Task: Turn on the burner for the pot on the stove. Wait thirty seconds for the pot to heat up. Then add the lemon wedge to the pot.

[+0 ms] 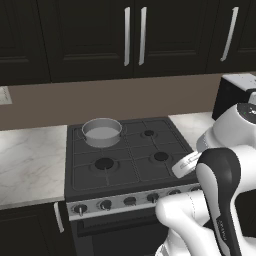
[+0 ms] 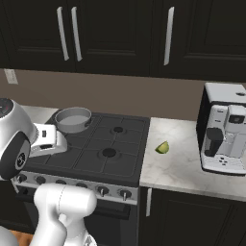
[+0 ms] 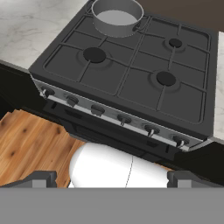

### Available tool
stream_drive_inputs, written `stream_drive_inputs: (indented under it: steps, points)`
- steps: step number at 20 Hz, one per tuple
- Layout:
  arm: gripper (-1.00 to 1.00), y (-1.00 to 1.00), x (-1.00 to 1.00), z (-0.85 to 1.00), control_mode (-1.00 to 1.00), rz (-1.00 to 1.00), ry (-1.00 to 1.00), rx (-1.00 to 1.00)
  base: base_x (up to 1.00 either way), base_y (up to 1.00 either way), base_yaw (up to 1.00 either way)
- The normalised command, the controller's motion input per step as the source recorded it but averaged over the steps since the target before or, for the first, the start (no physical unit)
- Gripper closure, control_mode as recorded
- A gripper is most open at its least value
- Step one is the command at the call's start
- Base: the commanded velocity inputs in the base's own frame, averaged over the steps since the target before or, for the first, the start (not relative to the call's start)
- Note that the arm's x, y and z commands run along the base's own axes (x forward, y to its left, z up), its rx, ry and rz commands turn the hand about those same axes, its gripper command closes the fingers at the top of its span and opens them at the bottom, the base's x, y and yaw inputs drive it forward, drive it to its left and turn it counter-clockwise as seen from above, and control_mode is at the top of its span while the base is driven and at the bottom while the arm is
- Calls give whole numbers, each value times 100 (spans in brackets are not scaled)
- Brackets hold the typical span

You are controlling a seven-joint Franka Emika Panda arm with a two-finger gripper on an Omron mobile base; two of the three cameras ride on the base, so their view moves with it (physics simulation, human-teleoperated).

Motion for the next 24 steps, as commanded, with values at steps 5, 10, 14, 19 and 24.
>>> stream_drive_inputs:
  steps: [5,10,14,19,24]
  points:
    - [-100,0,0,0,-100,0,0,0,0,0,0]
    - [-100,0,0,0,-100,0,0,0,0,0,0]
    - [-100,0,0,0,-100,0,0,0,0,0,0]
    - [-100,0,0,0,-100,0,0,0,0,0,0]
    - [-100,0,0,0,-100,0,0,0,0,0,0]
